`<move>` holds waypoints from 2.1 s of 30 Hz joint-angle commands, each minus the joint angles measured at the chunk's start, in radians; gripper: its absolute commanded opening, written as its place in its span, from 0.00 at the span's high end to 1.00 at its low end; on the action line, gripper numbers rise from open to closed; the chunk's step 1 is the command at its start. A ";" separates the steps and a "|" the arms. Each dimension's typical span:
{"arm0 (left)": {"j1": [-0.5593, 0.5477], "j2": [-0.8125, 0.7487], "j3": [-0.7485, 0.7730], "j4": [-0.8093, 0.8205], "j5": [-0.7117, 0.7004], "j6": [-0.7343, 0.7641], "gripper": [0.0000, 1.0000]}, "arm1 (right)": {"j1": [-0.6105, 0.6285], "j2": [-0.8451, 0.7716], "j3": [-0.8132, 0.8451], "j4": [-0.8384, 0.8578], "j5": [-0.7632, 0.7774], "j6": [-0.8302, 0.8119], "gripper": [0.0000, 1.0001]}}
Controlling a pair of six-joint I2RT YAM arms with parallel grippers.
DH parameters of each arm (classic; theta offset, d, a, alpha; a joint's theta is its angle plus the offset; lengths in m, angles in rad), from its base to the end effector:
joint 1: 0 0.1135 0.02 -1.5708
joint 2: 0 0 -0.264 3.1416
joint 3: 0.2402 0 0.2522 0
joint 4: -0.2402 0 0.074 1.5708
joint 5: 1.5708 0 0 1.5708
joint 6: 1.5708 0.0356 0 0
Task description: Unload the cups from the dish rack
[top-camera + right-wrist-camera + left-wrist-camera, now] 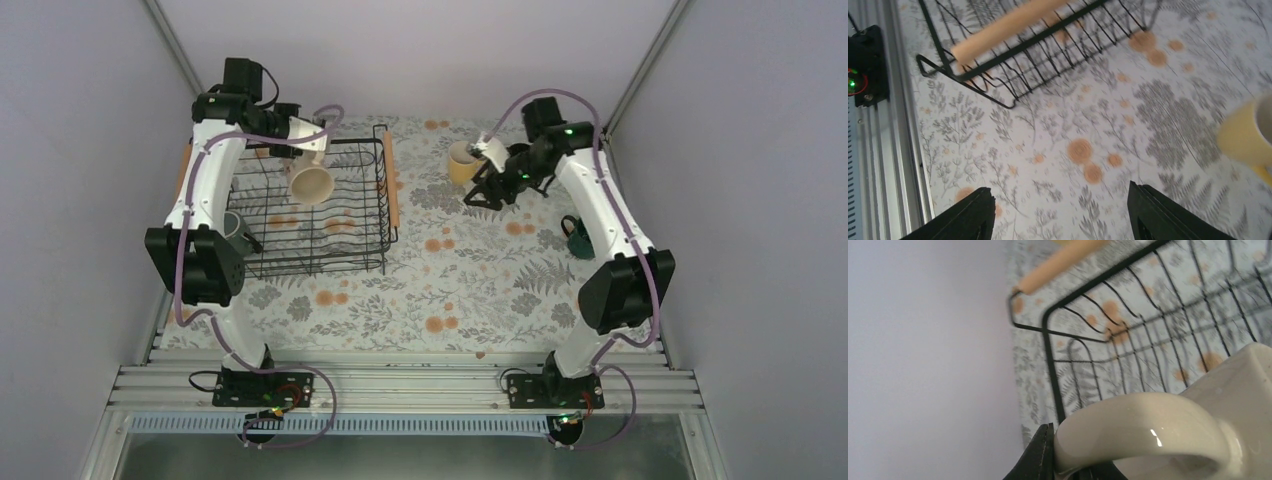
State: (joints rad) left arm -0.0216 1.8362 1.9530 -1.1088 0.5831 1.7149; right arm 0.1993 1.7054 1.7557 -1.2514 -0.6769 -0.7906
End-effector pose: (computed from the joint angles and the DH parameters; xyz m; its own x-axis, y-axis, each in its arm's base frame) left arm 0.3818 -0.0279 0.3696 0.4360 0.8169 -0.3776 0.7824 -0.1368 0.6075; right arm 0.3228 0.0879 0.3525 -0.3755 -0.6411 -0.6693 -0.9142 0.3748 0.1540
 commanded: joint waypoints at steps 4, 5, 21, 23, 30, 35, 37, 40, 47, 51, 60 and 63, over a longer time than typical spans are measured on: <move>-0.002 -0.025 0.119 0.193 0.236 -0.383 0.98 | 0.189 -0.117 -0.036 0.287 0.053 0.139 0.29; -0.005 -0.033 0.111 0.231 0.249 -0.427 0.98 | 0.210 -0.122 -0.029 0.315 0.068 0.156 0.29; -0.170 -0.143 -0.092 0.703 0.211 -0.797 0.98 | 0.343 0.067 0.175 0.519 0.268 0.244 0.28; -0.197 -0.147 -0.116 0.736 0.179 -0.803 0.98 | 0.348 0.095 0.207 0.512 0.286 0.251 0.28; -0.250 -0.123 -0.128 0.773 0.102 -0.802 0.98 | 0.353 0.142 0.240 0.516 0.339 0.271 0.28; -0.272 -0.118 -0.130 0.801 0.100 -0.826 0.98 | 0.354 0.167 0.245 0.545 0.407 0.288 0.37; -0.277 -0.119 -0.130 0.808 0.104 -0.844 0.98 | 0.353 0.180 0.259 0.552 0.431 0.298 0.45; -0.284 -0.122 -0.142 0.819 0.099 -0.859 0.98 | 0.354 0.201 0.294 0.556 0.469 0.318 0.59; -0.293 -0.138 -0.190 0.866 0.113 -0.926 0.98 | 0.354 0.203 0.327 0.542 0.488 0.318 0.84; -0.302 -0.147 -0.202 0.871 0.082 -0.920 0.71 | 0.352 0.170 0.298 0.548 0.506 0.310 0.96; -0.300 -0.224 -0.251 0.820 -0.088 -0.783 0.14 | 0.310 0.056 0.197 0.516 0.535 0.273 0.97; -0.286 -0.276 -0.292 0.807 -0.161 -0.712 0.00 | 0.275 0.014 0.171 0.478 0.532 0.255 0.96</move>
State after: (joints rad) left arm -0.3168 1.6501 1.6947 -0.3088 0.5201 0.9016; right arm 0.5327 1.8244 1.9465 -0.7635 -0.1699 -0.5095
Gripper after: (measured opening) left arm 0.976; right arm 0.081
